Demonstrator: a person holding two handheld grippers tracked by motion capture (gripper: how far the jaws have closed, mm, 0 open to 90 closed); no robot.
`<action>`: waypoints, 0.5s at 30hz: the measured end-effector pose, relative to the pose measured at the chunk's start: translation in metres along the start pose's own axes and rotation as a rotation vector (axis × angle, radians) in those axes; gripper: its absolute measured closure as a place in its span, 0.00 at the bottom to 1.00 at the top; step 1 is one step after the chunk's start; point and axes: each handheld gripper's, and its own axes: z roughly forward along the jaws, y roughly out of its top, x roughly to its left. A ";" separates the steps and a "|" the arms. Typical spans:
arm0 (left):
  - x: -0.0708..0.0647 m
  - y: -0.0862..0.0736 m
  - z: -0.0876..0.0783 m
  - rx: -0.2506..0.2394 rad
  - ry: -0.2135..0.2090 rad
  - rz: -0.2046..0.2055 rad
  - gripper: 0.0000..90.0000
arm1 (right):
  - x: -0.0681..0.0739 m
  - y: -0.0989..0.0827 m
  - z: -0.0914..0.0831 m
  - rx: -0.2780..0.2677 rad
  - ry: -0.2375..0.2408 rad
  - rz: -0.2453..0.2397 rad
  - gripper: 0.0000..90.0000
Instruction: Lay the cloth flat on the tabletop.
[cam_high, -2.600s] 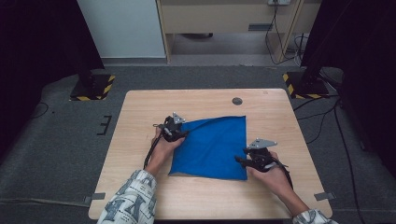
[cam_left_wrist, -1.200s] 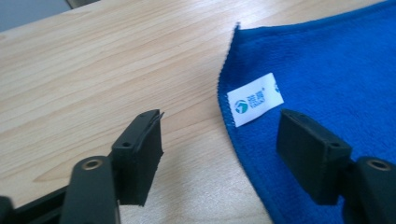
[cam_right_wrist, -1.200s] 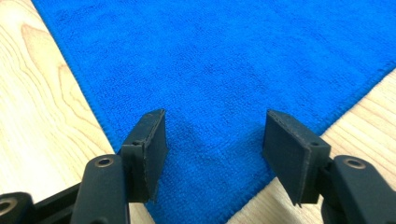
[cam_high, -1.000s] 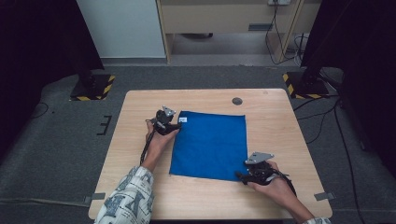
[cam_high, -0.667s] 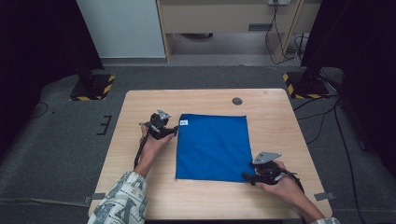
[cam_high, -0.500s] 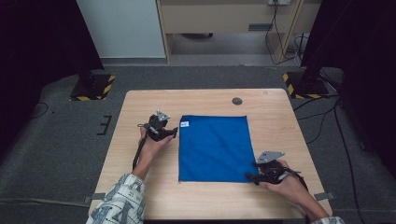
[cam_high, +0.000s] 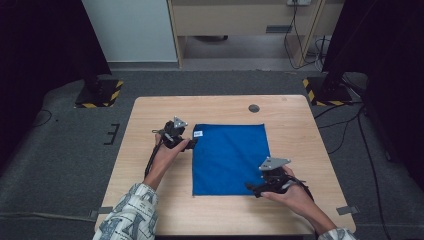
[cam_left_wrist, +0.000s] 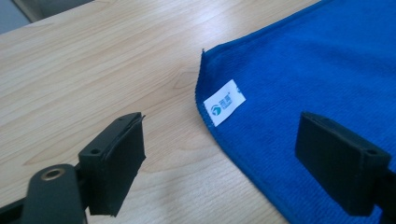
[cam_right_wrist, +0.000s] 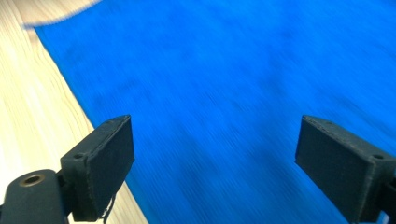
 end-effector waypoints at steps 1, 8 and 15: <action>0.000 0.001 0.000 0.000 -0.004 -0.001 0.14 | 0.006 0.007 0.008 -0.004 0.002 0.009 0.11; 0.002 0.007 -0.001 -0.011 -0.015 -0.005 0.11 | 0.020 0.023 0.030 -0.012 -0.008 0.003 0.10; -0.001 0.012 0.000 -0.008 -0.011 0.014 0.11 | 0.030 0.033 0.044 -0.006 -0.008 -0.003 0.11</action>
